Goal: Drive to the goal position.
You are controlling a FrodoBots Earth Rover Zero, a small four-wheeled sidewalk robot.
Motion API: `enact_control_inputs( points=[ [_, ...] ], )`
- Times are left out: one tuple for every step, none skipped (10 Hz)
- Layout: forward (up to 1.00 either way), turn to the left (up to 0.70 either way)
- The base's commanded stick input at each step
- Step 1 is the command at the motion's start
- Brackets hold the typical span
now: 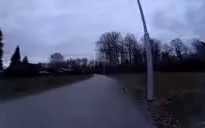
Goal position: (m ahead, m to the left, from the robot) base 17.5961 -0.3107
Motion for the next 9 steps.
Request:
enact_control_inputs(
  points=[
    [0.7, 0.0],
    [0.7, 0.0],
    [0.7, 0.0],
    [0.7, 0.0],
    [0.7, 0.0],
    [0.7, 0.0],
    [0.7, 0.0],
    [0.7, 0.0],
    [0.7, 0.0]
  ],
)
